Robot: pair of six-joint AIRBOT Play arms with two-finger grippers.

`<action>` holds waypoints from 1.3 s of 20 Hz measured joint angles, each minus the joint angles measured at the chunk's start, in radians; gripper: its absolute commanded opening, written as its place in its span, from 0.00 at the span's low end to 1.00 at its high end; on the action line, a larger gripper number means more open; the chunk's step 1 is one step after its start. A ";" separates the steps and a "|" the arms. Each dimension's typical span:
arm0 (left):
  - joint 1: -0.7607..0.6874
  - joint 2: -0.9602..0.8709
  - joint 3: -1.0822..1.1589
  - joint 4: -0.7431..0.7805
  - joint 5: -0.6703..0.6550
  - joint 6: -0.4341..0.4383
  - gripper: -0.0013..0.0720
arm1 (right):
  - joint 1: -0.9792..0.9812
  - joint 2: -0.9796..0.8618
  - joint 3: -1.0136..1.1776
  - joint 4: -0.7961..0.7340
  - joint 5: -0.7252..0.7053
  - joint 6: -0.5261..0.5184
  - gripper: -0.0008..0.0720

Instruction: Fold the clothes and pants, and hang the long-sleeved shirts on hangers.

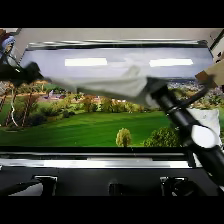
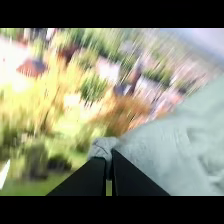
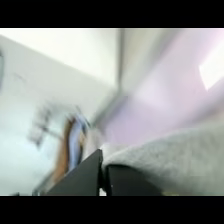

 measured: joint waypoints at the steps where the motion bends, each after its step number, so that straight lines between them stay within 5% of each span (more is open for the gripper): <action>1: 0.014 0.029 0.067 -0.007 0.012 0.004 0.04 | 0.000 0.035 0.067 -0.002 -0.042 -0.066 0.07; 7: 0.085 0.272 0.342 0.003 0.175 0.016 0.04 | 0.001 0.111 0.469 0.096 -0.147 -0.506 0.07; 14: 0.099 0.413 0.363 0.064 0.249 0.018 0.04 | 0.001 0.036 0.612 0.305 -0.195 -0.752 0.07; 22: 0.034 0.186 0.048 0.085 0.174 0.018 0.04 | 0.001 -0.419 0.626 0.986 -0.800 -1.421 0.07; 26: -0.015 -0.069 -0.051 0.126 0.188 -0.018 0.04 | 0.000 -0.705 0.627 1.110 -0.879 -1.578 0.07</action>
